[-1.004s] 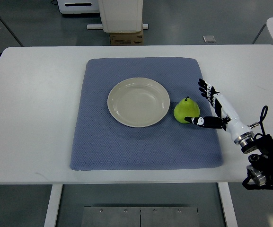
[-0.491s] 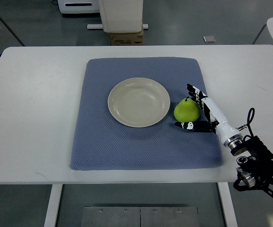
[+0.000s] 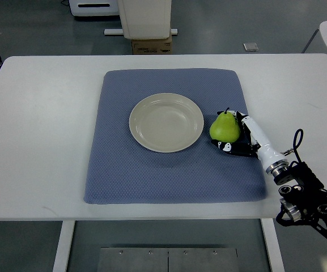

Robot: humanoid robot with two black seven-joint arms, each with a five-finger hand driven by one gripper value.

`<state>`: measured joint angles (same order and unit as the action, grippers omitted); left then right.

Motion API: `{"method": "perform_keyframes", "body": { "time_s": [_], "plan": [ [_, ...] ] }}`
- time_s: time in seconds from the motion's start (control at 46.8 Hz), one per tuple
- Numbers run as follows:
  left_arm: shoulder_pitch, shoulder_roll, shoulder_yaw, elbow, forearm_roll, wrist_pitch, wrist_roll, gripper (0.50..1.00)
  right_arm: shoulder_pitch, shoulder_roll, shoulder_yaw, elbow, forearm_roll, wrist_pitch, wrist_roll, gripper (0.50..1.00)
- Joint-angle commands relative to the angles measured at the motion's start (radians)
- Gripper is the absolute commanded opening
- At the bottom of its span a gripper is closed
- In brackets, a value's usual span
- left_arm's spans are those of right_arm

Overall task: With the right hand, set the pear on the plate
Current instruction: 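Close the right hand fingers around the green pear, then lift the pear and carry it over the cream plate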

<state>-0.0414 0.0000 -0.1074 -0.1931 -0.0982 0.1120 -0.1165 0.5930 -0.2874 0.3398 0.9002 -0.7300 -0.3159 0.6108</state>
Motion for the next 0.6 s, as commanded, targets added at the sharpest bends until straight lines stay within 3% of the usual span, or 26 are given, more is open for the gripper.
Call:
{"method": "perform_keyframes", "body": {
  "time_s": [0.0, 0.577],
  "plan": [
    [0.0, 0.0, 0.0, 0.0, 0.0, 0.0, 0.0, 1.0, 0.01, 0.002, 0.002, -0.001, 0.004, 0.0, 0.0, 0.5],
    [0.0, 0.0, 0.0, 0.0, 0.0, 0.0, 0.0, 1.0, 0.117, 0.002, 0.007, 0.005, 0.037, -0.008, 0.0, 0.5]
  ]
}}
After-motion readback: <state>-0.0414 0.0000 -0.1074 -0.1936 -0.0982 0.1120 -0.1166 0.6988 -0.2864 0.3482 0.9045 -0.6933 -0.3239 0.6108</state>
